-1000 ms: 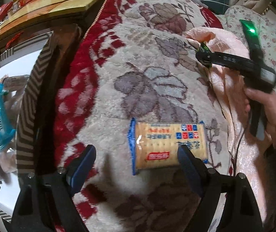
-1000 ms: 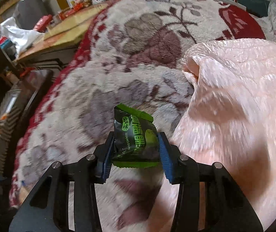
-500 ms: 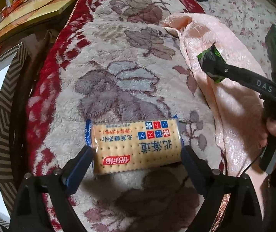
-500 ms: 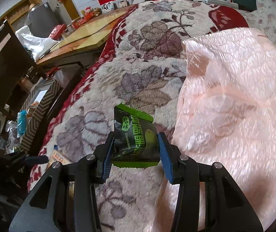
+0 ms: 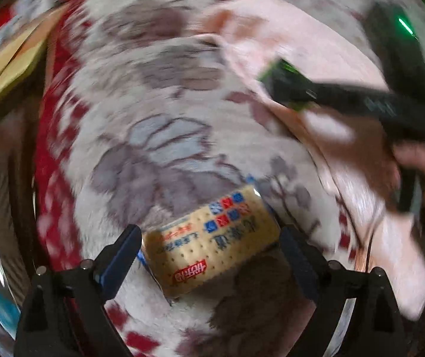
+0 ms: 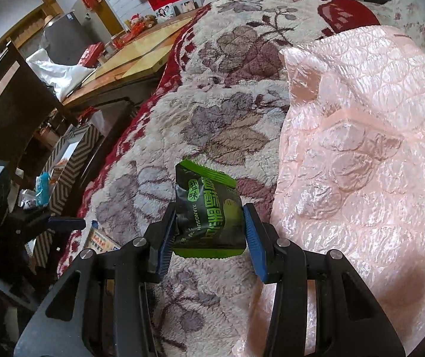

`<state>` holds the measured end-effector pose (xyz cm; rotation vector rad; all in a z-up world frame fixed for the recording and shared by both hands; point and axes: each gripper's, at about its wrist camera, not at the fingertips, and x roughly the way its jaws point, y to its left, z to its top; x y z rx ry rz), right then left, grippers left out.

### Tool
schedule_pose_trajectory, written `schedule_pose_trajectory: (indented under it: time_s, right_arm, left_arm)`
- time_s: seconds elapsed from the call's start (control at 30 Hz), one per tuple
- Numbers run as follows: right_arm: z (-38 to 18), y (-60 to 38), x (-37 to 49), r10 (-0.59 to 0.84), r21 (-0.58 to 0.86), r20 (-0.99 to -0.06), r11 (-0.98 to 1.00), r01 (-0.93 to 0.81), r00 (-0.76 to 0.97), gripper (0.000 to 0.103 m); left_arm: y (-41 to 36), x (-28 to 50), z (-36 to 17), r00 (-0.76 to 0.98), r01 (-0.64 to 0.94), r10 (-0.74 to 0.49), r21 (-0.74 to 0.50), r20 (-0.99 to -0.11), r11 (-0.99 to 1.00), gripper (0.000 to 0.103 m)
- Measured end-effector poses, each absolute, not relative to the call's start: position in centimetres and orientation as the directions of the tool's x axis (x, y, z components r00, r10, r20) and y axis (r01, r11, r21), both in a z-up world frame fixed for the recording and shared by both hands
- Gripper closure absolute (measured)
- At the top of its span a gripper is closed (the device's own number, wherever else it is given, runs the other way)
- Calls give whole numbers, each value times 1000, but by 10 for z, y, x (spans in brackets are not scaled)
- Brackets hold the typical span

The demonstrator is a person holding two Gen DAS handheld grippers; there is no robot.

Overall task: Organize snacks
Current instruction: 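Grasp the green packet with the right gripper while the left grasps the cracker packet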

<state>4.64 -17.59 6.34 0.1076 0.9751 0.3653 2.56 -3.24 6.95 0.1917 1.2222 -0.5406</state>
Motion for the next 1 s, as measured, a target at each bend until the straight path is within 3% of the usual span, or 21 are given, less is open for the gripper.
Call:
schedule_pose_trajectory:
  time_s: [0.33,0.47,0.5,0.6,0.67,0.77,1.0]
  right_arm:
    - [56,-178,49,350,259,-800,934,-246,488,60]
    - [53,-180,51,354,267,-800,933,-240,484,60]
    - [52,-180,51,354,268,-801,933,-240,483,60]
    - [51,-180,51,356,269,-801,932,-243,481,60]
    - [51,-181,51,358,270,-799,932,-243,484,60]
    - [54,-181,50,362,276,-791,930,-242,492,60]
    - [61,-168,39,373,272,-779,925,-265,504,60]
  left_arm:
    - [-70,12,52,210,814,-147,90,-967,574,8]
    - [-81,18,31,188,853,-104,110,-977,511,7]
    - [-83,20,27,184,855,-103,107,-978,508,2]
    - [-83,27,24,171,832,-139,68,-975,550,0]
    - [-79,29,26,179,800,-158,51,-971,597,9]
    - [-67,28,32,151,748,-194,-16,-969,663,32]
    - [-49,6,42,218,595,-216,-46,-952,803,44]
